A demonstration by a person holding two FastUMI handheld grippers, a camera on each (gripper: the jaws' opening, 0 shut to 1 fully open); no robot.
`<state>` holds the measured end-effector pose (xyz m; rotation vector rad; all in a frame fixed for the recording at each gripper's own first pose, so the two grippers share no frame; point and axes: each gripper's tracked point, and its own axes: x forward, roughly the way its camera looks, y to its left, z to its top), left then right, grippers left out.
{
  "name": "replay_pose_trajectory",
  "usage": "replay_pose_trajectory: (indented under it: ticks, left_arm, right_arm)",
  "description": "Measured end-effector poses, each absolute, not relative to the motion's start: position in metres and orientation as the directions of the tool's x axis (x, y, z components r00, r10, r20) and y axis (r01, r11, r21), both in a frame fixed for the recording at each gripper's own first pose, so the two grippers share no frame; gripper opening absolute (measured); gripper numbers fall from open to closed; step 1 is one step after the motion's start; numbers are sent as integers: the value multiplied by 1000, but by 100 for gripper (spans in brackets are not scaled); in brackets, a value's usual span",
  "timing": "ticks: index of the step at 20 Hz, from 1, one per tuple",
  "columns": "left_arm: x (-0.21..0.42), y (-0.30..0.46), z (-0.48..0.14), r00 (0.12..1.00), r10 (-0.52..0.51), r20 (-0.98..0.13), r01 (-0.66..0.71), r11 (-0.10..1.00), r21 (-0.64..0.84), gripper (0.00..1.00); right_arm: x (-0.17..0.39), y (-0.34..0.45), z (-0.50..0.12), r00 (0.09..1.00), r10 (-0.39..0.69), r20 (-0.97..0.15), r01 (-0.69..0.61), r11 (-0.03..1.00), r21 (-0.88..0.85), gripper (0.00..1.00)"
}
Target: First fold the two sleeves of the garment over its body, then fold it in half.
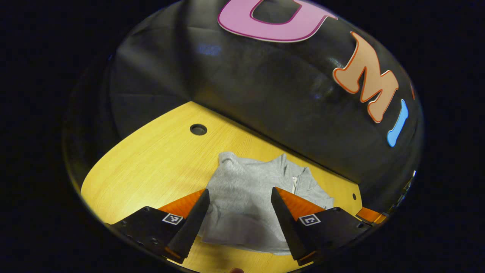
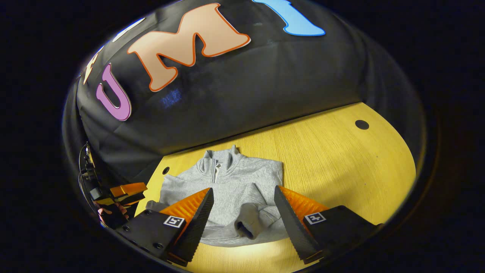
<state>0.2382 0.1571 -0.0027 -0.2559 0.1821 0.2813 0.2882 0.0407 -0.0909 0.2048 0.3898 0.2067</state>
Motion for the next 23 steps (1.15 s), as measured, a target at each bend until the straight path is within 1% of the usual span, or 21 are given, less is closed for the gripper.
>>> replay_pose_trajectory:
  ticks: [1, 2, 7, 8, 9, 11, 12, 13, 14, 15, 19, 21, 22, 23]
  left_arm:
    - [233, 156, 10, 953, 241, -183, -277, 939, -205, 94]
    - [227, 153, 22, 959, 232, -160, -259, 949, -180, 94]
    - [174, 133, 53, 977, 177, -116, -186, 980, -67, 95]
    - [160, 131, 58, 979, 176, -103, -181, 982, -45, 94]
    - [145, 130, 60, 979, 182, -96, -184, 983, -17, 94]
    - [118, 126, 61, 978, 185, -94, -181, 982, 52, 94]
    - [104, 120, 60, 978, 184, -101, -176, 981, 86, 94]
    - [91, 118, 59, 977, 185, -103, -173, 979, 111, 94]
    - [80, 114, 55, 976, 181, -120, -165, 978, 129, 94]
    - [68, 114, 49, 974, 187, -128, -169, 976, 136, 94]
    - [37, 98, 16, 964, 159, -215, -125, 979, 163, 94]
    - [28, 86, 5, 961, 126, -245, -91, 984, 151, 94]
    - [25, 80, 1, 960, 105, -260, -70, 987, 142, 94]
    - [23, 75, -5, 957, 84, -279, -46, 989, 138, 94]
  right_arm:
    - [282, 39, -83, 911, 238, -338, -168, 960, 224, 99]
    - [275, 38, -76, 918, 235, -320, -174, 963, 207, 99]
    - [224, 40, -35, 944, 243, -222, -216, 966, 141, 99]
    - [211, 43, -30, 945, 254, -208, -229, 964, 136, 95]
    - [196, 44, -27, 942, 266, -204, -242, 961, 133, 99]
    - [168, 43, -24, 942, 274, -195, -253, 959, 128, 99]
    - [155, 40, -24, 943, 273, -192, -252, 959, 126, 99]
    - [142, 38, -23, 945, 269, -187, -248, 960, 130, 95]
    - [129, 37, -23, 946, 267, -185, -245, 960, 133, 95]
    - [119, 33, -21, 952, 254, -172, -234, 964, 130, 99]
    - [78, 32, -12, 969, 220, -113, -203, 968, 144, 98]
    - [62, 34, -12, 975, 199, -101, -184, 972, 147, 99]
    - [53, 33, -16, 977, 187, -101, -170, 974, 150, 94]
    - [45, 34, -17, 979, 174, -103, -157, 975, 157, 98]
